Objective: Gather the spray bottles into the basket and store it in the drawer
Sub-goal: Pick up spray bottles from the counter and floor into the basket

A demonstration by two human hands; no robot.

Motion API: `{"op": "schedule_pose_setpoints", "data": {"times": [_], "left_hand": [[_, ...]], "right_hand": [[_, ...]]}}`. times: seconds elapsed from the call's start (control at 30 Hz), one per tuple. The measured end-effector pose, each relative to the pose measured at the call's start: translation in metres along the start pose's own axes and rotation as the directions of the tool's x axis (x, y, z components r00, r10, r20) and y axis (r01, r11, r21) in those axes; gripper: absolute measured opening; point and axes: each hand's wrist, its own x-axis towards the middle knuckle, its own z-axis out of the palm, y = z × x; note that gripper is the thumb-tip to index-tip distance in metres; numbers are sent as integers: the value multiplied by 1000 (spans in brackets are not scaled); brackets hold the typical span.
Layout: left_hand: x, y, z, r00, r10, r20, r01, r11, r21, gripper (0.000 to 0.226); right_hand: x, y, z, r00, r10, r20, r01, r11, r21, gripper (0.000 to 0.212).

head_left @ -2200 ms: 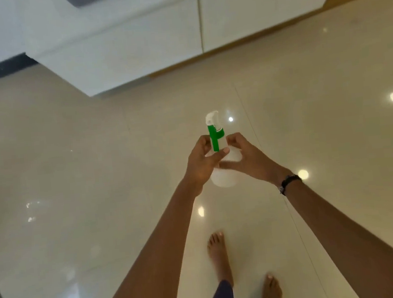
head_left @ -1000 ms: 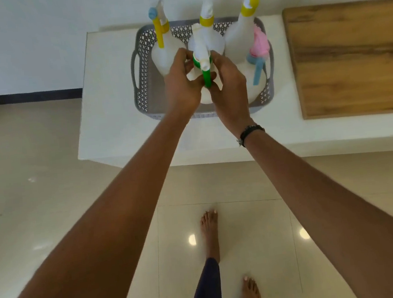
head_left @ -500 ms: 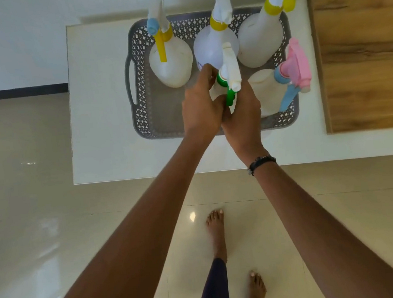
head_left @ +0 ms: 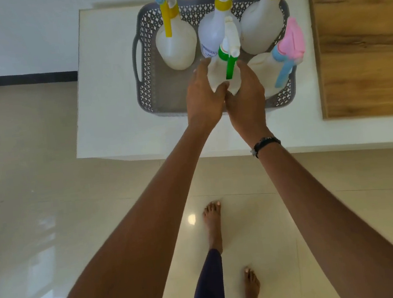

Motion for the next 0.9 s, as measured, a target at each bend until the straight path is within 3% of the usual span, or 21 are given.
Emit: {"op": "schedule_pose_setpoints", "data": {"times": [0.1, 0.2, 0.5, 0.73, 0.9], "left_hand": [[-46, -11, -4, 995, 41, -92, -43, 999, -17, 38], [-102, -19, -6, 995, 14, -98, -19, 999, -41, 29], [-265, -57, -4, 984, -107, -145, 90, 989, -118, 25], [-407, -139, -21, 971, -216, -100, 209, 975, -75, 21], [-513, -208, -45, 935, -345, -87, 342, 939, -44, 18]], "right_hand": [[-40, 0, -16, 1000, 12, 26, -11, 1000, -6, 46], [-91, -2, -31, 997, 17, 73, -19, 1000, 23, 39], [-239, 3, -65, 960, 0, 280, -10, 999, 34, 31], [-381, 22, -56, 904, 44, 426, -43, 999, -13, 30], [-497, 38, -30, 821, 149, 552, -110, 989, -103, 29]]}}
